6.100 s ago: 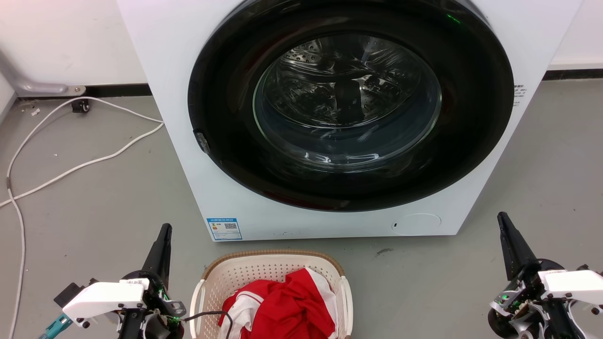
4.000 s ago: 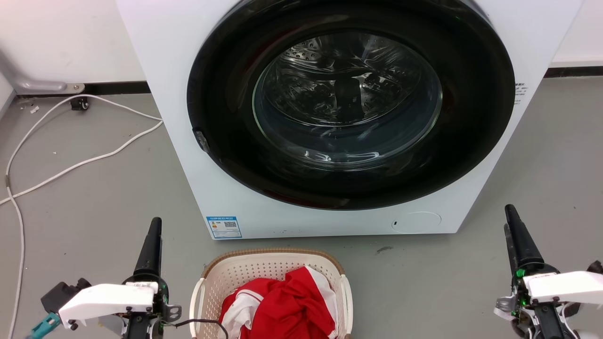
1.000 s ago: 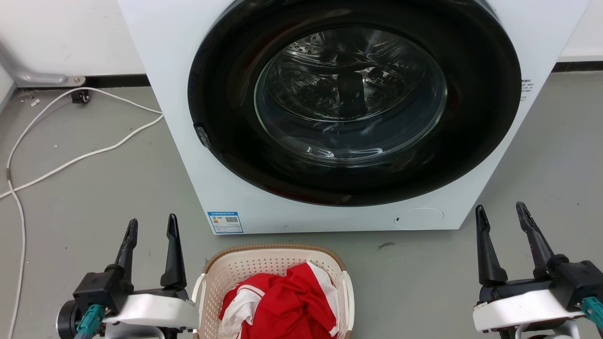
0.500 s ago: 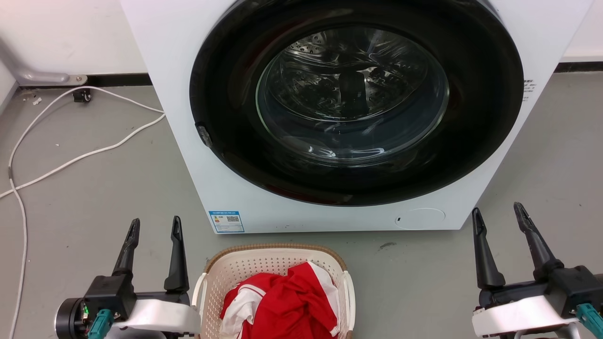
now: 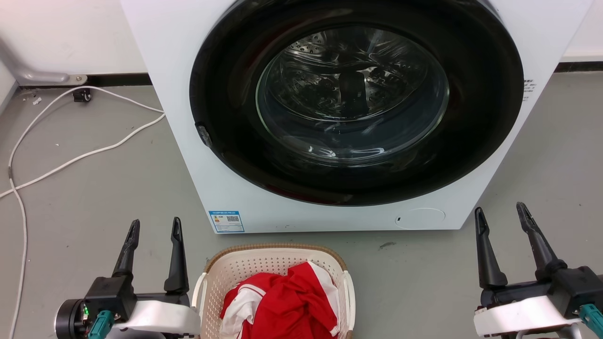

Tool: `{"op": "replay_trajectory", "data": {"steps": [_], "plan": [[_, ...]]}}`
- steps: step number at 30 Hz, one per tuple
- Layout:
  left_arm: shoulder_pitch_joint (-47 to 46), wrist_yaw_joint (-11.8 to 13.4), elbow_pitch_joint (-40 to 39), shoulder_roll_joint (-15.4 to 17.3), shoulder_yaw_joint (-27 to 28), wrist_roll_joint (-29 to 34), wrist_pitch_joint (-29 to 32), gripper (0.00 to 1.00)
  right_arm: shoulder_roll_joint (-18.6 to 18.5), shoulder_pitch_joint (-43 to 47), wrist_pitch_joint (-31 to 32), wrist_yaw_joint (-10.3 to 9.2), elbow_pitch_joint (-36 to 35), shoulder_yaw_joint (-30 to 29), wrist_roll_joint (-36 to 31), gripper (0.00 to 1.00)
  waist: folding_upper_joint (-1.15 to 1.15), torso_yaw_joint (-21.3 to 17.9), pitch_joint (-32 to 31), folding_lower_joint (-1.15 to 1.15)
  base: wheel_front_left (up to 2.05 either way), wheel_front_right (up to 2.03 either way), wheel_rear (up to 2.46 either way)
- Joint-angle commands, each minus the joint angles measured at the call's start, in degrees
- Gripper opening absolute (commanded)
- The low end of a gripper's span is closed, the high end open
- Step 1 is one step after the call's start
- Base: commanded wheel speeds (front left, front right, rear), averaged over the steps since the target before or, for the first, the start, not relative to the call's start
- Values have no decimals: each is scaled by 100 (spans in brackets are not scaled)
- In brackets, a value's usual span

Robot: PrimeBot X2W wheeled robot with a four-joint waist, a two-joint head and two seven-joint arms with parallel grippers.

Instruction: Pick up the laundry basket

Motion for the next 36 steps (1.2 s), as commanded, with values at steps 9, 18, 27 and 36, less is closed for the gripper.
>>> {"op": "replay_trajectory", "data": {"steps": [9, 18, 27, 36], "plan": [[-62, 8, 72, 13, 48, 6, -16, 100, -5, -45, -11, -2, -6, 66, 79, 100, 0, 6, 84, 0, 0, 0, 0], [-509, -154, 531, 12, 262, 96, -16, 100, -3, -511, -10, -2, 471, 449, 249, 100, 0, -13, 532, 0, 0, 0, 0], [-1393, -322, 1747, 245, 422, 202, -15, 100, -4, -1425, -9, -2, 1562, 1168, 220, 100, 0, -58, 1345, 0, 0, 0, 0], [-2308, -383, 2990, 548, 413, 191, -16, 100, -3, -2349, -10, -2, 2636, 1747, 102, 100, 0, -97, 2183, 0, 0, 0, 0]]}}
